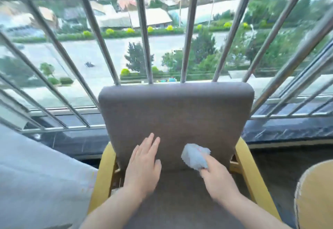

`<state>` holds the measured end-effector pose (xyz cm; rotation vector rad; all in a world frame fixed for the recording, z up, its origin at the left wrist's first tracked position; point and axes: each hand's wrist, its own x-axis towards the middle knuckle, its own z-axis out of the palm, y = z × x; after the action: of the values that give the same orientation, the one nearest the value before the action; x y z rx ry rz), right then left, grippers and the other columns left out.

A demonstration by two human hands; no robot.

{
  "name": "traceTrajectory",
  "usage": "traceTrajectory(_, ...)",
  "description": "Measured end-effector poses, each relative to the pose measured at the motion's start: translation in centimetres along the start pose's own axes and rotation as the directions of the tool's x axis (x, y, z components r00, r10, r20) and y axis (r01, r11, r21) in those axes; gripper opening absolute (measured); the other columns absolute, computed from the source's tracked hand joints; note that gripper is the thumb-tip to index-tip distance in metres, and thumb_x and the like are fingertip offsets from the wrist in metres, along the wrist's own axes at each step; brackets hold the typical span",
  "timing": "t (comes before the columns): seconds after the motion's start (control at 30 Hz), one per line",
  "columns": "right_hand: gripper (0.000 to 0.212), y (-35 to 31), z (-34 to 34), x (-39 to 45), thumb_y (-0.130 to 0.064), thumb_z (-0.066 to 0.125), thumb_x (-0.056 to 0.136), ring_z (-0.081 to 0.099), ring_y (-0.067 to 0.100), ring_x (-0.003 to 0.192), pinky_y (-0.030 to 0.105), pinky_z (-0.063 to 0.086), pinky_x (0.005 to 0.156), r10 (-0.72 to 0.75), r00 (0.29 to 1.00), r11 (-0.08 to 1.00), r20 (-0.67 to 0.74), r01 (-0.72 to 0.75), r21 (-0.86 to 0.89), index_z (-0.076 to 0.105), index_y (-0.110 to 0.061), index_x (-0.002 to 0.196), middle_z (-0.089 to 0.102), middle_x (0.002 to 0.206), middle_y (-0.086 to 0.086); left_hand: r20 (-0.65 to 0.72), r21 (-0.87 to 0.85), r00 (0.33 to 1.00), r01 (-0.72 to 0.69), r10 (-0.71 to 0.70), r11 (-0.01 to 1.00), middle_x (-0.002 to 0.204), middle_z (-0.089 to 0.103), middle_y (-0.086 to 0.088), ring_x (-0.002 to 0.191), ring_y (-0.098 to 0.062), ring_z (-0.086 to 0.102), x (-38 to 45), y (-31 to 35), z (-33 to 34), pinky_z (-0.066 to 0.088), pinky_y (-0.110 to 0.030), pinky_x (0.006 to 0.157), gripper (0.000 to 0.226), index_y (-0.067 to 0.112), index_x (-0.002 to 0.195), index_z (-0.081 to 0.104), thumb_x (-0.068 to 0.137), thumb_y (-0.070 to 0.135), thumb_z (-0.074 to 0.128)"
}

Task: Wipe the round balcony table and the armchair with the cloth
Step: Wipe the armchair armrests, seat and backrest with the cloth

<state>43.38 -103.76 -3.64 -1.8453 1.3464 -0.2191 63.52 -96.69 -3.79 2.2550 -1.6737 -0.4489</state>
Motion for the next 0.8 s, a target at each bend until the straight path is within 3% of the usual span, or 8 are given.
traceTrajectory(0.1, 0.037, -6.1, -2.8, 2.4, -0.009, 0.05, 0.091, 0.054, 0.014, 0.106, 0.031, 0.042, 0.087, -0.206, 0.963, 0.979, -0.176, 0.203, -0.033, 0.056, -0.031, 0.12, 0.061, 0.11, -0.01, -0.263, -0.002, 0.965, 0.021, -0.02, 1.0, 0.155, 0.029, -0.001, 0.14, -0.018, 0.029, 3.4, -1.1, -6.1, 0.018, -0.032, 0.117, 0.054, 0.018, 0.146, 0.037, 0.093, 0.015, 0.05)
traceTrajectory(0.2, 0.041, -10.8, -5.2, 5.6, -0.008, 0.056, 0.091, 0.051, 0.021, 0.115, 0.035, 0.041, 0.096, -0.304, 0.835, 0.944, -0.458, 0.33, -0.026, 0.056, -0.02, 0.13, 0.06, 0.119, 0.002, -0.488, 0.047, 0.872, 0.045, -0.016, 0.998, 0.132, 0.053, -0.011, 0.122, -0.032, 0.049, 7.4, -4.1, -10.5, 0.037, -0.043, 0.105, 0.039, 0.01, 0.126, 0.058, 0.087, 0.007, 0.053)
traceTrajectory(0.3, 0.048, -13.9, -6.1, 9.5, -0.009, 0.055, 0.091, 0.038, 0.034, 0.13, 0.042, 0.032, 0.108, -0.356, 0.736, 0.933, -0.577, 0.319, -0.169, 0.046, -0.009, 0.139, 0.048, 0.135, 0.019, -0.401, 0.11, 0.915, 0.092, -0.041, 0.99, 0.146, 0.042, -0.009, 0.135, -0.032, 0.036, 10.5, -6.5, -12.4, 0.025, -0.041, 0.112, 0.042, 0.013, 0.137, 0.048, 0.095, 0.011, 0.045)
traceTrajectory(0.4, 0.057, -13.9, -4.2, 14.1, -0.023, 0.039, 0.096, 0.018, 0.038, 0.142, 0.044, 0.012, 0.118, -0.376, 0.836, 0.898, -0.4, 0.221, -0.381, 0.027, -0.006, 0.149, 0.026, 0.151, 0.024, -0.156, 0.225, 0.983, 0.127, -0.093, 0.966, 0.161, 0.005, 0.004, 0.148, -0.018, 0.001, 11.8, -8.8, -10.7, 0.003, -0.037, 0.119, 0.053, 0.021, 0.153, 0.011, 0.103, 0.027, 0.027)
traceTrajectory(0.5, 0.06, -13.0, -0.9, 16.2, -0.034, 0.028, 0.097, 0.017, 0.035, 0.141, 0.042, 0.005, 0.118, -0.232, 0.934, 0.846, -0.272, 0.055, -0.531, 0.018, -0.012, 0.151, 0.024, 0.153, 0.017, -0.135, 0.183, 0.985, 0.132, -0.108, 0.974, 0.161, -0.004, 0.009, 0.148, -0.014, -0.006, 11.8, -9.8, -9.0, 0.001, -0.033, 0.119, 0.056, 0.026, 0.154, 0.002, 0.103, 0.024, 0.026)
traceTrajectory(0.57, 0.058, -14.5, 2.0, 16.5, -0.031, 0.034, 0.095, 0.024, 0.034, 0.137, 0.041, 0.005, 0.116, -0.303, 0.925, 0.822, -0.229, 0.132, -0.554, 0.026, -0.016, 0.15, 0.033, 0.149, 0.014, -0.19, 0.147, 0.98, 0.092, -0.063, 0.985, 0.16, 0.004, 0.011, 0.148, -0.012, -0.002, 11.8, -10.4, -8.7, 0.002, -0.031, 0.118, 0.056, 0.027, 0.154, 0.008, 0.102, 0.019, 0.029)
traceTrajectory(0.7, 0.062, -17.4, 6.0, 16.9, -0.028, 0.042, 0.089, 0.025, 0.027, 0.141, 0.037, 0.006, 0.118, -0.614, 0.78, 0.628, 0.119, 0.574, -0.526, 0.029, -0.027, 0.149, 0.037, 0.151, 0.004, -0.305, 0.083, 0.947, -0.082, 0.103, 0.993, 0.153, 0.033, 0.003, 0.144, -0.018, 0.023, 12.2, -12.6, -8.8, 0.013, -0.032, 0.118, 0.055, 0.016, 0.147, 0.036, 0.092, 0.011, 0.036)
traceTrajectory(0.8, 0.064, -13.9, 3.4, 17.1, -0.022, 0.049, 0.087, 0.023, 0.018, 0.144, 0.038, 0.014, 0.119, -0.624, 0.781, 0.642, 0.024, 0.53, -0.554, 0.029, -0.031, 0.148, 0.034, 0.153, -0.004, -0.438, 0.057, 0.887, -0.136, 0.147, 0.989, 0.137, 0.054, -0.006, 0.131, -0.026, 0.047, 12.6, -13.2, -8.1, 0.028, -0.039, 0.112, 0.044, 0.006, 0.132, 0.057, 0.089, 0.0, 0.053)
